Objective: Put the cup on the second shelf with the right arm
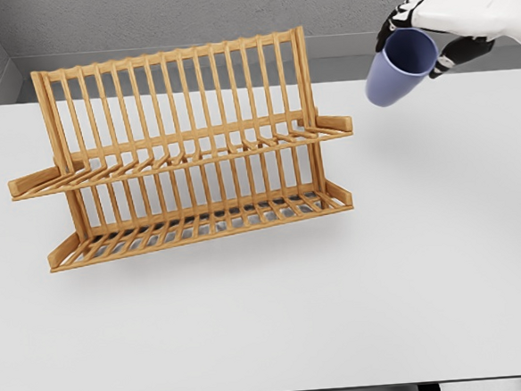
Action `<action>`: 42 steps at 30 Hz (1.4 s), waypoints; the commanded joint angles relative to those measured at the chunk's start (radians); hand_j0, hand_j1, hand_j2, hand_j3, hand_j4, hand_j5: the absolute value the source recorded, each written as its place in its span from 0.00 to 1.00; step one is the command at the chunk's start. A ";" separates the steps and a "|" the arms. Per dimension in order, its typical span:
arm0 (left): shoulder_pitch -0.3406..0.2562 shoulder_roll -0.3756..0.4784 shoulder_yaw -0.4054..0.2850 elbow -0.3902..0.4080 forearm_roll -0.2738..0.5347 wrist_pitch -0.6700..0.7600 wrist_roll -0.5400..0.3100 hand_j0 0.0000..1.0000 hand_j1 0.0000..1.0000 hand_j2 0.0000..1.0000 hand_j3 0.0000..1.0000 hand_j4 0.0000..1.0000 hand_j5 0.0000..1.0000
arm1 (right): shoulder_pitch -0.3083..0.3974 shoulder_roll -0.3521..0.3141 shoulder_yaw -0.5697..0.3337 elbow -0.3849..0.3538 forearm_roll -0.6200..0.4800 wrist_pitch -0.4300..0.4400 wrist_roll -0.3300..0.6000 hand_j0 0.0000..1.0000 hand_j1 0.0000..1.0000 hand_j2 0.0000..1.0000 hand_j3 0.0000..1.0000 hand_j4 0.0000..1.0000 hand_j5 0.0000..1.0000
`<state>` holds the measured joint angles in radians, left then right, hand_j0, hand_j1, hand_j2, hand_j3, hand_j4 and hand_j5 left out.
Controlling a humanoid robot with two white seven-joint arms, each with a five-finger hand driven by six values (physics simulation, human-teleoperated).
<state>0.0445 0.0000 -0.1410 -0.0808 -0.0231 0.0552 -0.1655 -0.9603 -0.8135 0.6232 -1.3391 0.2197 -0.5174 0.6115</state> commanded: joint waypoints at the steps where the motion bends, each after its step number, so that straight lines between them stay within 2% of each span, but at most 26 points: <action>1: 0.000 0.000 0.000 0.001 0.000 0.000 0.000 1.00 1.00 1.00 1.00 1.00 1.00 | 0.000 0.004 -0.003 -0.028 -0.005 0.002 -0.001 0.62 0.62 0.62 0.62 0.62 0.62; 7: 0.000 0.000 0.000 -0.001 0.000 0.000 0.000 1.00 1.00 1.00 1.00 1.00 1.00 | -0.014 0.031 -0.003 -0.042 -0.005 0.000 -0.001 0.63 0.63 0.63 0.63 0.63 0.63; 16: 0.000 0.000 0.000 -0.001 0.000 0.000 0.000 1.00 1.00 1.00 1.00 1.00 1.00 | -0.015 0.033 -0.002 -0.198 -0.007 0.002 -0.001 0.63 0.63 0.63 0.63 0.63 0.63; 29: 0.000 0.000 0.000 0.001 0.000 0.000 0.000 1.00 1.00 1.00 1.00 1.00 1.00 | -0.009 0.034 0.004 -0.324 -0.007 0.011 -0.001 0.63 0.63 0.63 0.63 0.63 0.63; 42: 0.000 0.000 0.000 0.001 0.000 0.000 0.000 1.00 1.00 1.00 1.00 1.00 1.00 | -0.003 0.033 0.112 -0.293 0.012 0.017 -0.001 0.63 0.63 0.63 0.63 0.63 0.63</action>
<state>0.0445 0.0000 -0.1410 -0.0809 -0.0231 0.0552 -0.1655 -0.9603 -0.7791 0.7208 -1.6377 0.2313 -0.5014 0.6072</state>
